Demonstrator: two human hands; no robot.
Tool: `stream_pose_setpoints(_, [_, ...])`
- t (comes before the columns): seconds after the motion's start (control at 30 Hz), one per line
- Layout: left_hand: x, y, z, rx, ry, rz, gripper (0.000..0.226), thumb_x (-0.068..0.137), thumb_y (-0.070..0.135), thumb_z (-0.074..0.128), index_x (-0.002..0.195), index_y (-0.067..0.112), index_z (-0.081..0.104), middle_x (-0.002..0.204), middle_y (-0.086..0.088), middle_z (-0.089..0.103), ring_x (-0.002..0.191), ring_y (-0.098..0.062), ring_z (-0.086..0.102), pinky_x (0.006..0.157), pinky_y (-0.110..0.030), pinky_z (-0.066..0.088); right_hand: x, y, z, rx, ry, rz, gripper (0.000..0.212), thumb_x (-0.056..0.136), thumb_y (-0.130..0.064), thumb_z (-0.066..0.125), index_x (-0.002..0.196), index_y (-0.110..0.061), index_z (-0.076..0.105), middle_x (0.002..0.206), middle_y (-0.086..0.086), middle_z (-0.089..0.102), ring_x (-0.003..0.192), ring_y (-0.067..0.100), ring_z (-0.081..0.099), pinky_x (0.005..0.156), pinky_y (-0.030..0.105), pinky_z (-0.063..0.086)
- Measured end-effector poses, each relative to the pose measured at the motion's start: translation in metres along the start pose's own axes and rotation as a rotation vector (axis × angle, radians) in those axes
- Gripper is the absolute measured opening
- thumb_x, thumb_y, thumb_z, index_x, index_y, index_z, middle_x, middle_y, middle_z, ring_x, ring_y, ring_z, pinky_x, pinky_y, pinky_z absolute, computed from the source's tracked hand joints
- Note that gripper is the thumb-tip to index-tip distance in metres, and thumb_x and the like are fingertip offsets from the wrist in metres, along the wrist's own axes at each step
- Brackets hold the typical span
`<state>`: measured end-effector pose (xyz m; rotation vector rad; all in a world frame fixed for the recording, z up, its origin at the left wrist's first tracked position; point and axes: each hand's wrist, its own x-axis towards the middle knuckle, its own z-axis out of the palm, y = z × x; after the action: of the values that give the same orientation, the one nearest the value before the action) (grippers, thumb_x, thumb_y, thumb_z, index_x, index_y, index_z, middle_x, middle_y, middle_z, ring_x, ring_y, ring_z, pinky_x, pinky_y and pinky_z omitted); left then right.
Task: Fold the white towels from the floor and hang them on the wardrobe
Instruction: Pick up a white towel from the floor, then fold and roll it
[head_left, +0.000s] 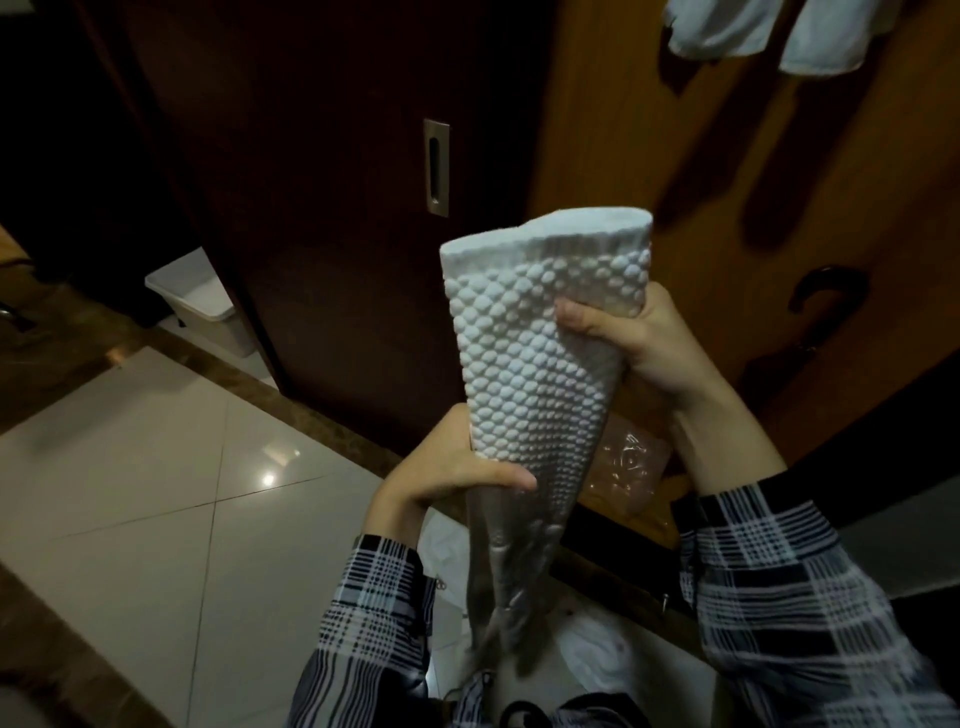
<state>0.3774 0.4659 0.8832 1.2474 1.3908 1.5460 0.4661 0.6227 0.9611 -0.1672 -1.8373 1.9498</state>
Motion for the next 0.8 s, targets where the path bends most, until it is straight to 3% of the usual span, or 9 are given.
stream_pose_setpoints(0.07, [0.003,0.001,0.004,-0.035,0.024,-0.024,0.051,0.062,0.026,0.075,0.106,0.049,0.064,0.11,0.035,0.062,0.107,0.008,0.057,0.087,-0.012,0.046,0.006,-0.009,-0.004,0.029,-0.002,0.051,0.021,0.065,-0.014,0.07,0.086,-0.012,0.072,0.09,0.001,0.075,0.088,0.016,0.071,0.073,0.025,0.055])
stream_pose_setpoints(0.17, [0.008,0.003,0.01,-0.114,0.149,-0.046,0.045,0.069,0.022,0.073,0.11,0.031,0.055,0.104,0.028,0.067,0.103,0.003,0.062,0.083,-0.014,0.049,0.019,-0.013,-0.011,0.032,0.038,0.149,0.03,0.069,-0.017,0.068,0.098,-0.008,0.066,0.094,0.003,0.074,0.091,0.018,0.07,0.074,0.028,0.057])
stream_pose_setpoints(0.27, [0.011,0.003,0.019,-0.245,0.219,-0.047,0.036,0.076,0.014,0.063,0.11,0.022,0.057,0.103,0.013,0.071,0.1,-0.007,0.066,0.081,-0.021,0.052,0.028,-0.01,-0.02,0.048,0.053,0.261,0.046,0.073,-0.026,0.067,0.114,-0.007,0.062,0.109,0.007,0.071,0.102,0.022,0.068,0.084,0.034,0.056])
stream_pose_setpoints(0.37, [0.013,0.004,0.025,-0.309,0.266,-0.043,0.031,0.079,0.011,0.057,0.109,0.018,0.059,0.1,0.005,0.073,0.096,-0.012,0.068,0.079,-0.025,0.054,0.023,0.006,-0.025,0.125,-0.027,0.316,0.06,0.072,-0.042,0.071,0.121,-0.01,0.059,0.122,0.009,0.066,0.115,0.024,0.061,0.098,0.041,0.049])
stream_pose_setpoints(0.47, [0.015,0.01,0.024,-0.343,0.317,-0.019,0.029,0.078,0.012,0.056,0.106,0.014,0.06,0.096,0.001,0.074,0.091,-0.015,0.069,0.074,-0.026,0.055,0.002,0.041,-0.025,0.26,-0.149,0.392,0.071,0.057,-0.051,0.084,0.115,-0.013,0.065,0.12,0.008,0.067,0.115,0.024,0.061,0.094,0.037,0.052])
stream_pose_setpoints(0.57, [0.016,0.019,0.02,-0.403,0.383,0.03,0.028,0.078,0.011,0.054,0.105,0.012,0.059,0.094,-0.001,0.074,0.09,-0.018,0.07,0.072,-0.028,0.056,-0.028,0.075,-0.022,0.301,-0.179,0.532,0.079,0.037,-0.04,0.096,0.104,-0.009,0.068,0.102,0.006,0.073,0.094,0.02,0.07,0.076,0.03,0.057])
stream_pose_setpoints(0.63, [0.015,0.025,0.016,-0.42,0.417,0.048,0.027,0.077,0.012,0.052,0.104,0.011,0.058,0.09,0.001,0.074,0.086,-0.015,0.071,0.068,-0.025,0.056,-0.044,0.094,-0.017,0.267,-0.174,0.601,0.071,0.045,-0.016,0.094,0.108,-0.002,0.064,0.096,0.006,0.074,0.088,0.02,0.071,0.071,0.029,0.057])
stream_pose_setpoints(0.7, [0.015,0.029,0.012,-0.43,0.454,0.04,0.026,0.078,0.014,0.054,0.104,0.01,0.058,0.087,0.002,0.074,0.084,-0.014,0.071,0.066,-0.023,0.056,-0.052,0.106,-0.011,0.187,-0.144,0.609,0.072,0.057,-0.011,0.083,0.122,-0.001,0.054,0.103,0.004,0.073,0.095,0.02,0.069,0.077,0.028,0.056])
stream_pose_setpoints(0.8, [0.015,0.028,0.005,-0.446,0.552,-0.02,0.024,0.084,0.019,0.062,0.106,0.011,0.059,0.089,0.0,0.074,0.087,-0.018,0.071,0.068,-0.027,0.057,-0.056,0.111,-0.006,0.089,-0.133,0.55,0.061,0.064,-0.021,0.077,0.118,-0.02,0.051,0.12,0.004,0.064,0.111,0.022,0.062,0.095,0.038,0.051])
